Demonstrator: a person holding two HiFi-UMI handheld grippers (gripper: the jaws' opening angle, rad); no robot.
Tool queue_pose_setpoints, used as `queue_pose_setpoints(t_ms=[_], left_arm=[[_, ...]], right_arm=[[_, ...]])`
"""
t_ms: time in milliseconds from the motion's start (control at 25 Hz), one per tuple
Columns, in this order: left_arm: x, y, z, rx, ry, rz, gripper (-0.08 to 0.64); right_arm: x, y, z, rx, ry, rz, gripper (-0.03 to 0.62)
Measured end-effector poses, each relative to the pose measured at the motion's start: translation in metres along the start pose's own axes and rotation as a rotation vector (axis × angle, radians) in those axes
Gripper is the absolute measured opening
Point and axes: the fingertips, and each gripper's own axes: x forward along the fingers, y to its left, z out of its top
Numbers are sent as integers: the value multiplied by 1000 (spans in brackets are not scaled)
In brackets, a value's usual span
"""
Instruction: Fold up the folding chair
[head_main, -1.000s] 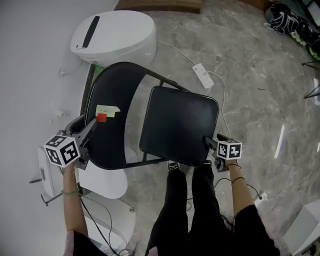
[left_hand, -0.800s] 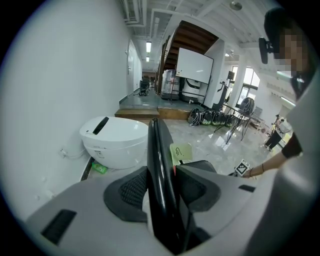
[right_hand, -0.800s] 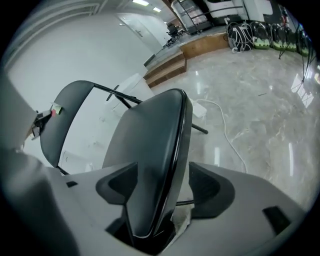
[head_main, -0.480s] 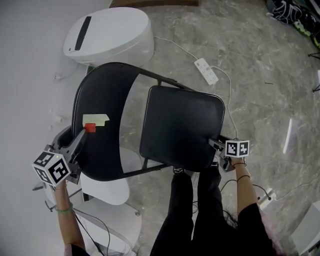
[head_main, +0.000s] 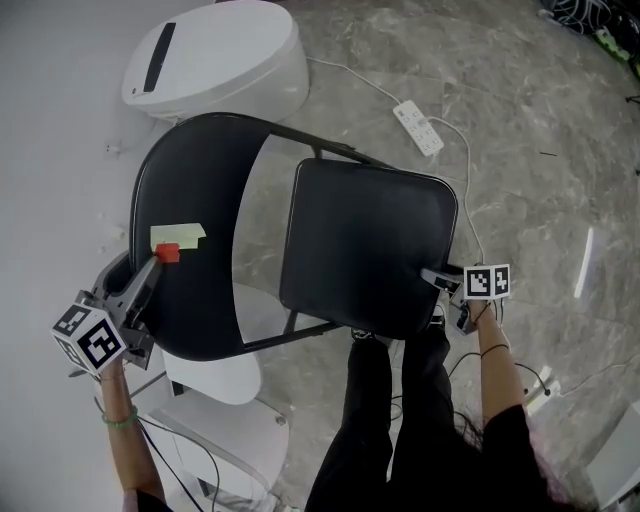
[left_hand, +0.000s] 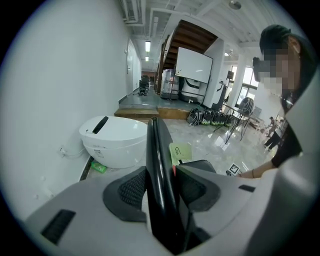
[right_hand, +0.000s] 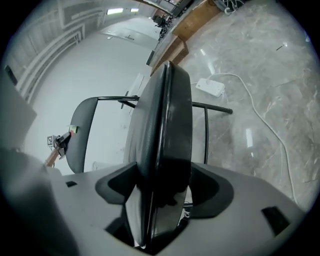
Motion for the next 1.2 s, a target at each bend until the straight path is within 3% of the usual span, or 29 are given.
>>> queue_pose_setpoints(t_ms=[200, 480, 640, 840, 1040, 1200], left_arm=[[-3, -1, 4, -52, -23, -6, 170], [-7, 3, 2, -148, -63, -69, 160], [-43, -19, 26, -212, -103, -150, 147], [-82, -50, 60, -227, -127, -211, 143], [-113, -68, 84, -171, -135, -185, 129], [-134, -63, 93, -174, -150, -190, 127]], right_arm=[[-6, 9, -3, 24, 37, -33, 316], [-21, 45, 9, 11, -76, -74, 311], [-57, 101, 16, 9, -114, -51, 288], [-71, 181, 19, -20, -140, 14, 265], [-66, 260, 16, -106, -113, 67, 236], [-47, 315, 17, -160, -96, 77, 229]])
